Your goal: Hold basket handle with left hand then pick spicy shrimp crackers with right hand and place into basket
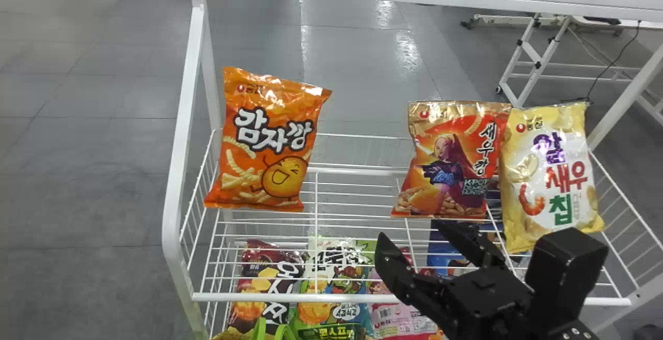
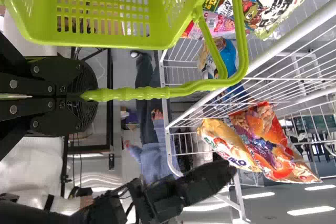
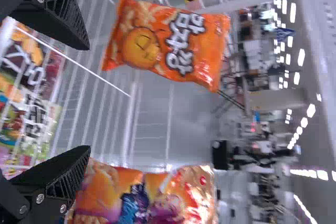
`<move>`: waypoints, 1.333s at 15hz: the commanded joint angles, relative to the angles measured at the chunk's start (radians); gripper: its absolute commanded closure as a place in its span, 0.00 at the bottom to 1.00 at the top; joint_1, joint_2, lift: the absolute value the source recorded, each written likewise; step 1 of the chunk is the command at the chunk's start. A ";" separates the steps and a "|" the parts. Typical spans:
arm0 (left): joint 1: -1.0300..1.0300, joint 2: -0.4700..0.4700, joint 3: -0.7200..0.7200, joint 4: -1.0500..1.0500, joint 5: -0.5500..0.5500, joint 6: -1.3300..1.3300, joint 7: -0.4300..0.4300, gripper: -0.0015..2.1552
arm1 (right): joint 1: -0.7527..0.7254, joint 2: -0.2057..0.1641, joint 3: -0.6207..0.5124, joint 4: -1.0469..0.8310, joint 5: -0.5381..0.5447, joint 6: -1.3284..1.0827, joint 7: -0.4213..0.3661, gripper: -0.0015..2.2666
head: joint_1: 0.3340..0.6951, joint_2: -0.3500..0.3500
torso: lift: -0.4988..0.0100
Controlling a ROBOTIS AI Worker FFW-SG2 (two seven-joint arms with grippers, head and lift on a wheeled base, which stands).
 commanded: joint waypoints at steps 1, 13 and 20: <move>0.000 -0.006 0.000 0.000 0.000 0.001 0.002 0.88 | 0.011 0.013 -0.016 0.057 -0.016 -0.128 -0.009 0.07 | 1.00 0.26 | 0.91; -0.002 -0.006 -0.020 0.009 -0.008 0.001 0.004 0.88 | 0.019 0.035 -0.063 0.214 -0.012 -0.462 -0.036 0.07 | 1.00 0.08 | 0.91; 0.018 -0.006 -0.022 -0.029 0.012 0.001 -0.004 0.88 | 0.016 0.038 -0.060 0.228 -0.009 -0.481 -0.038 0.07 | 1.00 0.04 | 0.91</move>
